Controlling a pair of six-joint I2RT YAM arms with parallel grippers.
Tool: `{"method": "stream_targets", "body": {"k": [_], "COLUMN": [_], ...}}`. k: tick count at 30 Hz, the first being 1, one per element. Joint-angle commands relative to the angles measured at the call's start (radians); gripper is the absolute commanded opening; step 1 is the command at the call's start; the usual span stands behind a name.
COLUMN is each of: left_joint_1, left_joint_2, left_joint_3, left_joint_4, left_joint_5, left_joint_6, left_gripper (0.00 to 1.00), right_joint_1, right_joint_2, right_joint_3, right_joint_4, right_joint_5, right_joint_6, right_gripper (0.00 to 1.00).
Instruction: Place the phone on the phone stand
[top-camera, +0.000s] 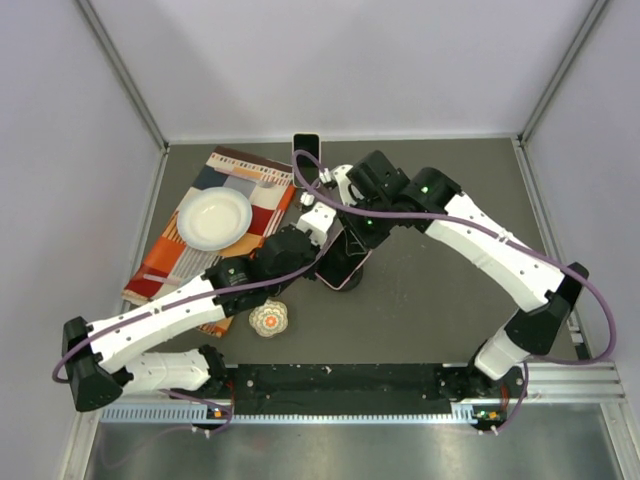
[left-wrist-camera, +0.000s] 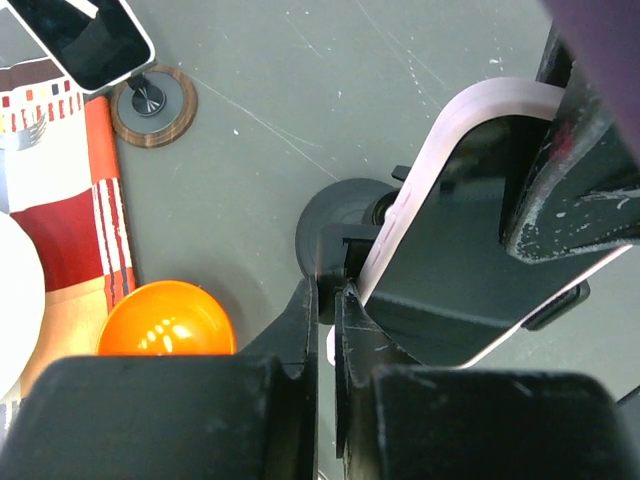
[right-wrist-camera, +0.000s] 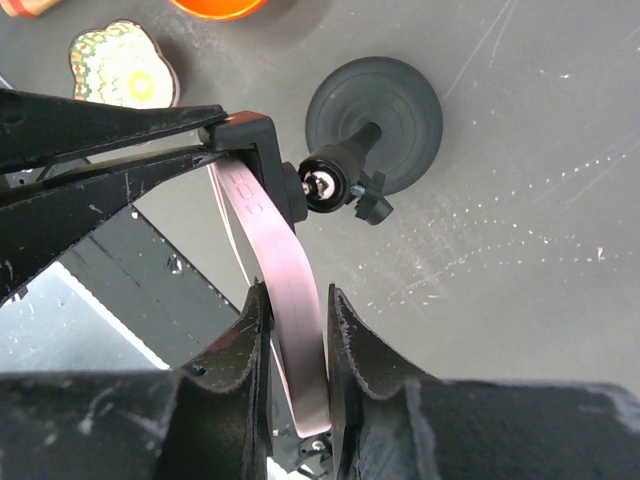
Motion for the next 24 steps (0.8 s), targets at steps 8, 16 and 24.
{"method": "stream_targets", "body": {"k": [8, 16, 24], "left_joint_1": [-0.053, -0.055, -0.053], "left_joint_2": [0.084, 0.059, 0.0], "left_joint_3": [0.213, 0.147, 0.033], "left_joint_4": [-0.109, -0.003, 0.087], "left_joint_5": [-0.016, 0.044, 0.044], "left_joint_6": [0.013, 0.034, 0.017], "left_gripper": [0.0, 0.0, 0.21], "right_joint_1": [0.033, 0.048, 0.048], "right_joint_2": [0.159, 0.092, 0.063], "right_joint_3": [0.066, -0.077, -0.167], "right_joint_4": [-0.148, 0.017, 0.057], "right_joint_5": [0.488, 0.318, 0.311], "right_joint_6": [-0.073, -0.073, -0.07], "right_gripper": [0.0, 0.0, 0.0]}}
